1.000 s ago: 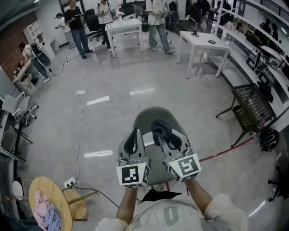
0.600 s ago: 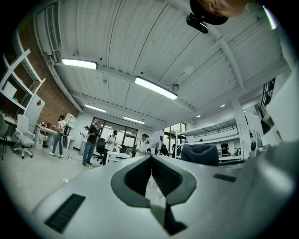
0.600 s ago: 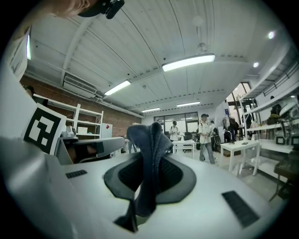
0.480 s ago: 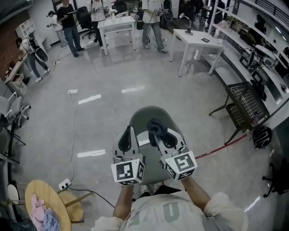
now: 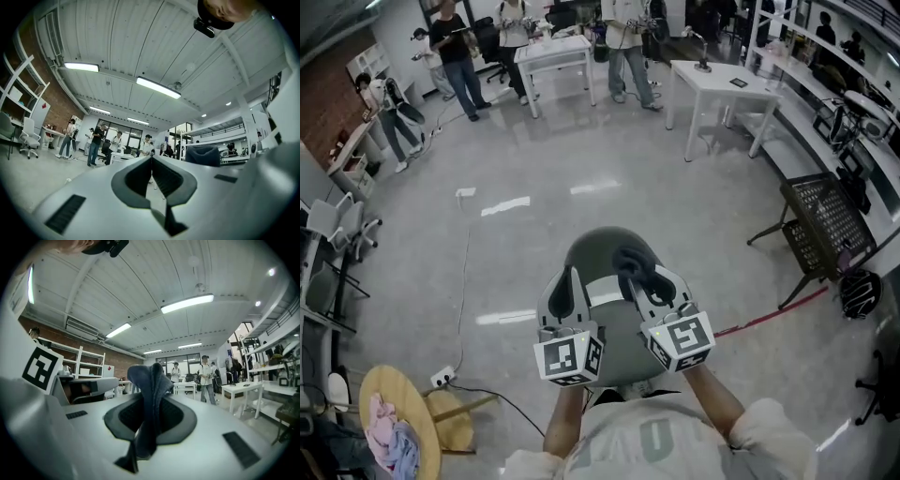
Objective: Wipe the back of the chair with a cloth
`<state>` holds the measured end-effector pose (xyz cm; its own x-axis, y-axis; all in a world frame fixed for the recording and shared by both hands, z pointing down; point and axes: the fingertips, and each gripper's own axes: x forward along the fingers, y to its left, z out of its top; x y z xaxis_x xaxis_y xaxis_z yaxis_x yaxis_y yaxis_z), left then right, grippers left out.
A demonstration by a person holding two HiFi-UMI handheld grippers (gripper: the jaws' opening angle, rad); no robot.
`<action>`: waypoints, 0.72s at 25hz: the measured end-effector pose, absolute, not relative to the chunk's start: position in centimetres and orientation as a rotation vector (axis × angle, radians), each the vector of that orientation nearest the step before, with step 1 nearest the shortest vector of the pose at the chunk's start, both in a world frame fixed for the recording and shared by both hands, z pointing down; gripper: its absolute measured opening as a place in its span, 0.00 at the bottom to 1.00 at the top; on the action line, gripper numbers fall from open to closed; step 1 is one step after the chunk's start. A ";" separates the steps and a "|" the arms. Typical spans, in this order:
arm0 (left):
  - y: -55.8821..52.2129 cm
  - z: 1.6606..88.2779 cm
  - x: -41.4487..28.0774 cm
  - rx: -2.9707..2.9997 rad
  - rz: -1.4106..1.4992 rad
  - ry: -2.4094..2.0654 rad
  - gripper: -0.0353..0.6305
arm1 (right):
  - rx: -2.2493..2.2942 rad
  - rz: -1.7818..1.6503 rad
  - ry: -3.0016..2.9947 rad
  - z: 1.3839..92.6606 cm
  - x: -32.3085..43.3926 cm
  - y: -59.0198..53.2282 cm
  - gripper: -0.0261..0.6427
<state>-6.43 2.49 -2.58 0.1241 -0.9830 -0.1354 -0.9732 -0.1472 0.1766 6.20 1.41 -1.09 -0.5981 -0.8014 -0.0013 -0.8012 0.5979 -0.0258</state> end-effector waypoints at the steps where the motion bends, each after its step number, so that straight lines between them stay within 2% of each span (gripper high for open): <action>1: 2.4 -2.6 -6.2 2.328 -0.337 -2.024 0.08 | -1.406 -0.041 2.796 -0.8 6.5 1.1 0.13; 18: 1.0 -2.3 -7.3 2.392 -0.294 -1.967 0.08 | -1.466 -0.086 2.697 -0.7 5.9 0.6 0.13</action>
<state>-7.32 1.04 -2.33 0.1828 -0.9751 -0.1257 -0.9693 -0.2001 0.1430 5.85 0.61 -0.72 -0.5421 -0.8396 -0.0350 -0.8357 0.5430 -0.0827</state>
